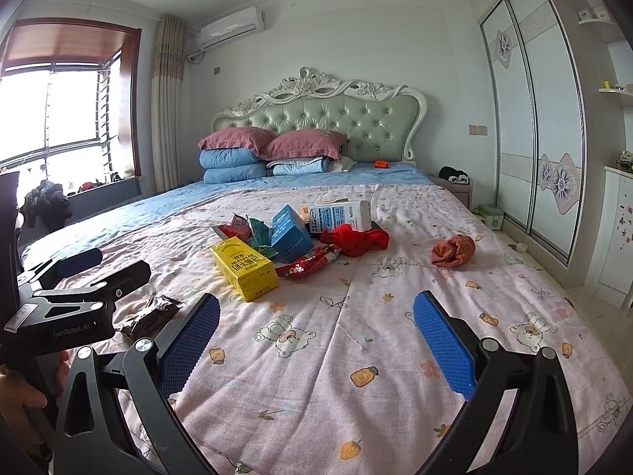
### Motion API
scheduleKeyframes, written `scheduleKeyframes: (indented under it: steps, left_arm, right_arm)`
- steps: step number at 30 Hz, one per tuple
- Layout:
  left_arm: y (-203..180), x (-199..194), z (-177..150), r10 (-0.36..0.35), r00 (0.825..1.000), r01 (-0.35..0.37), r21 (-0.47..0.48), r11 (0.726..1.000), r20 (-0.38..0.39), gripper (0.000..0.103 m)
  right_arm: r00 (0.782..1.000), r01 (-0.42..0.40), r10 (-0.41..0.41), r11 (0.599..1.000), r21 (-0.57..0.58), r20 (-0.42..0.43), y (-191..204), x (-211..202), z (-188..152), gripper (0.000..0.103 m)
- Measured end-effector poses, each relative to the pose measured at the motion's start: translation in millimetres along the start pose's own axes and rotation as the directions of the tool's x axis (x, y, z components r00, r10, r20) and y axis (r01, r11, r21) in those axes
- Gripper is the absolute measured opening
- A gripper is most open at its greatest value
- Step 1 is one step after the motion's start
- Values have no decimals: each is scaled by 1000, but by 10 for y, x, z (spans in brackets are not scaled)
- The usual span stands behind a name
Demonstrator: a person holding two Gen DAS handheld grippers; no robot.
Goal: Collect trash
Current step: 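Approach the bed with both tools open toward the snack items, then grasp the brown snack bag with the left tool while the right tool grasps the yellow milk carton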
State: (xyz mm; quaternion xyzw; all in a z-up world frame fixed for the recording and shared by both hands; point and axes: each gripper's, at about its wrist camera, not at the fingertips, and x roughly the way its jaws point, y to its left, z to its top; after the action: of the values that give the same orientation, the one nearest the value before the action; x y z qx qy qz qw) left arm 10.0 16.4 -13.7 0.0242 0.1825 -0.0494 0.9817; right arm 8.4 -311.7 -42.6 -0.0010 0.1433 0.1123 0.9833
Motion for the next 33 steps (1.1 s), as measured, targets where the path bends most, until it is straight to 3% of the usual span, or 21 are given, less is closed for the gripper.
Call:
scheduleKeyframes:
  steps: [10, 21, 26, 33]
  left_arm:
    - [62, 73, -43, 1, 1000, -1, 1, 1000, -28, 99]
    - [165, 320, -109, -28, 992, 30, 15, 999, -122, 99]
    - [313, 575, -208, -153, 961, 136, -86, 987, -231, 99]
    - [445, 929, -305, -189, 926, 152, -136, 979, -327, 95]
  right_arm:
    - [1000, -5, 5, 1000, -22, -16, 32, 67, 35, 95]
    - [985, -134, 123, 987, -87, -119, 180, 330, 188, 95]
    - [955, -239, 221, 969, -70, -197, 230, 566, 312, 95]
    - [913, -326, 280, 938, -118, -297, 390, 908, 414, 95]
